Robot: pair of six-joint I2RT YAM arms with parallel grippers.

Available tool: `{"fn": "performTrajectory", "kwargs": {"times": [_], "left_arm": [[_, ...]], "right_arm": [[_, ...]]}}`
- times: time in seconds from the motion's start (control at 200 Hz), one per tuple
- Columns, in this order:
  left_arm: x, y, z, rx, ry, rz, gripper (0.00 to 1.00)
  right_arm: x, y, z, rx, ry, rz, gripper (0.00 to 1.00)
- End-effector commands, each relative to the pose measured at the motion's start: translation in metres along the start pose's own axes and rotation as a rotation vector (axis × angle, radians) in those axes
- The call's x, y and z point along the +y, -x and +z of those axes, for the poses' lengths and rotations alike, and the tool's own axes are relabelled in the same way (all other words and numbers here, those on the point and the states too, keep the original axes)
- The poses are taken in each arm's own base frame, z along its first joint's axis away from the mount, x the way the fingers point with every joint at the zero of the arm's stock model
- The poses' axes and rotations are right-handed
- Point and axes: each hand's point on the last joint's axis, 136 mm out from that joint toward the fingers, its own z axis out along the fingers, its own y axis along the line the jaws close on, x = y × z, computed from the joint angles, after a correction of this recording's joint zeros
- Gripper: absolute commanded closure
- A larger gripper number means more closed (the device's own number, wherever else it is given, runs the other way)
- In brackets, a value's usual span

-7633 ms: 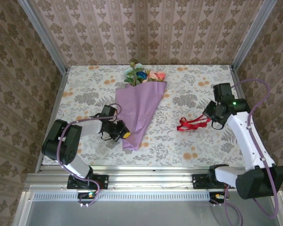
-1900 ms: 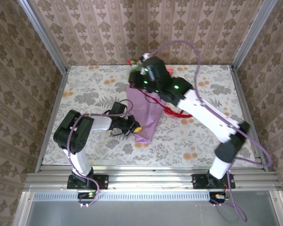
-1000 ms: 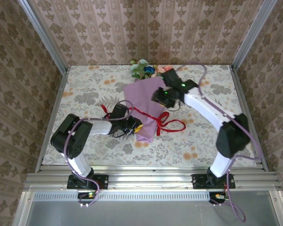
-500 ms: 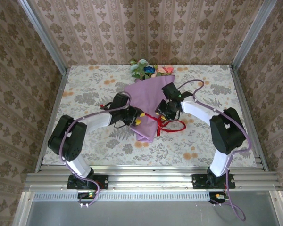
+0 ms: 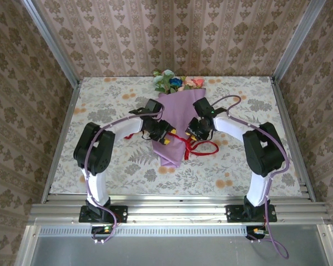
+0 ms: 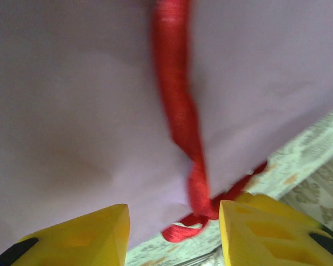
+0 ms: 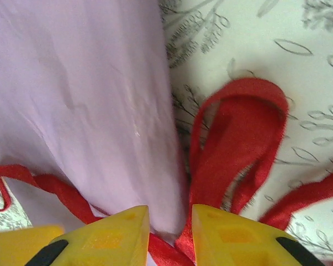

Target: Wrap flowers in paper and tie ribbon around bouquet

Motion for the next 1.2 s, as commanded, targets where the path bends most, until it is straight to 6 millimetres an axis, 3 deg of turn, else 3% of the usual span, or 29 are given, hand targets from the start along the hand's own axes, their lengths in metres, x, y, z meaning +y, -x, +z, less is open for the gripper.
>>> {"fn": "performTrajectory", "kwargs": {"times": [0.0,0.33,0.625,0.68,0.775,0.93,1.09,1.195], "left_arm": [[0.005,0.001,0.004,0.000,0.054,0.005,0.56],[0.006,0.011,0.015,-0.023,0.054,-0.002,0.66],[0.010,0.015,0.013,-0.036,0.033,-0.015,0.76],[0.007,0.014,0.011,-0.040,0.025,-0.010,0.76],[-0.003,0.011,0.000,-0.055,-0.002,0.005,0.72],[-0.012,-0.002,-0.016,-0.057,-0.023,-0.009,0.60],[-0.008,-0.011,-0.009,-0.030,0.001,-0.052,0.56],[-0.016,-0.009,-0.007,-0.037,-0.014,-0.052,0.55]], "right_arm": [[-0.007,-0.001,-0.017,-0.037,-0.017,-0.009,0.71],[-0.010,-0.003,0.004,-0.003,-0.039,0.015,0.72],[-0.003,0.004,0.013,-0.003,-0.043,0.022,0.82],[-0.004,0.004,0.013,-0.004,-0.047,0.027,0.85],[-0.006,0.004,0.008,-0.017,-0.051,0.031,1.00],[-0.001,0.004,-0.008,-0.042,-0.023,0.037,1.00],[0.003,0.001,-0.013,-0.034,-0.005,0.040,1.00],[0.005,-0.001,-0.014,-0.030,0.001,0.040,1.00]]}}
